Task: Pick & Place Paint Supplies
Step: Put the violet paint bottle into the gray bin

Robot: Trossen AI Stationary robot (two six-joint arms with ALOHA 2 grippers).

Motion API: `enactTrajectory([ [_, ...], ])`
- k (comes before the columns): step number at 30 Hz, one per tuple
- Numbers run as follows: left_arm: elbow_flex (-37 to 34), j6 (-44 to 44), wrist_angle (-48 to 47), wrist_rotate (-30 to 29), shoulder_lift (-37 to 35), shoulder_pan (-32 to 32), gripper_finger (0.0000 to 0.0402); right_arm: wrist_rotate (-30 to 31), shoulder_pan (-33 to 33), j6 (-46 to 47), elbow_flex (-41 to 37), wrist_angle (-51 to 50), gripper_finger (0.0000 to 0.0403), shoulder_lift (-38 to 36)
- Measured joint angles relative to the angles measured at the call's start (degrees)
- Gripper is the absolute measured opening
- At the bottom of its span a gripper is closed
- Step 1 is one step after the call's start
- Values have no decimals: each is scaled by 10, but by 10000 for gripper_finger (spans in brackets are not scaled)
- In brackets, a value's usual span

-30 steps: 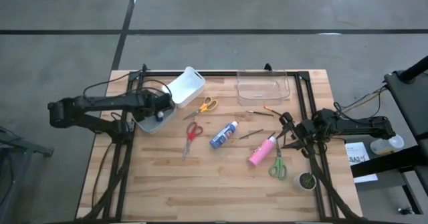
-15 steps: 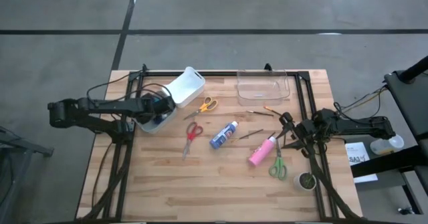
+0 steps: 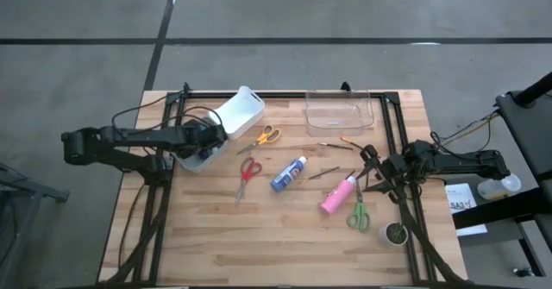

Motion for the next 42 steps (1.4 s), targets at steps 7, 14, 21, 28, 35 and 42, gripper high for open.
enactTrajectory([
  [7,42,49,-30,0,-2,1,251,0,0,0,0,0,188,0],
  [14,105,193,-32,33,-46,1,252,0,0,0,0,0,188,0],
  [21,179,319,-30,78,-75,1,252,0,0,0,0,0,188,0],
  [28,234,411,-30,150,-66,0,252,0,0,0,0,0,188,0],
  [35,251,478,-19,248,-32,-2,252,0,0,0,0,0,188,0],
  [42,251,522,63,307,23,-35,252,0,0,0,0,0,188,0],
])
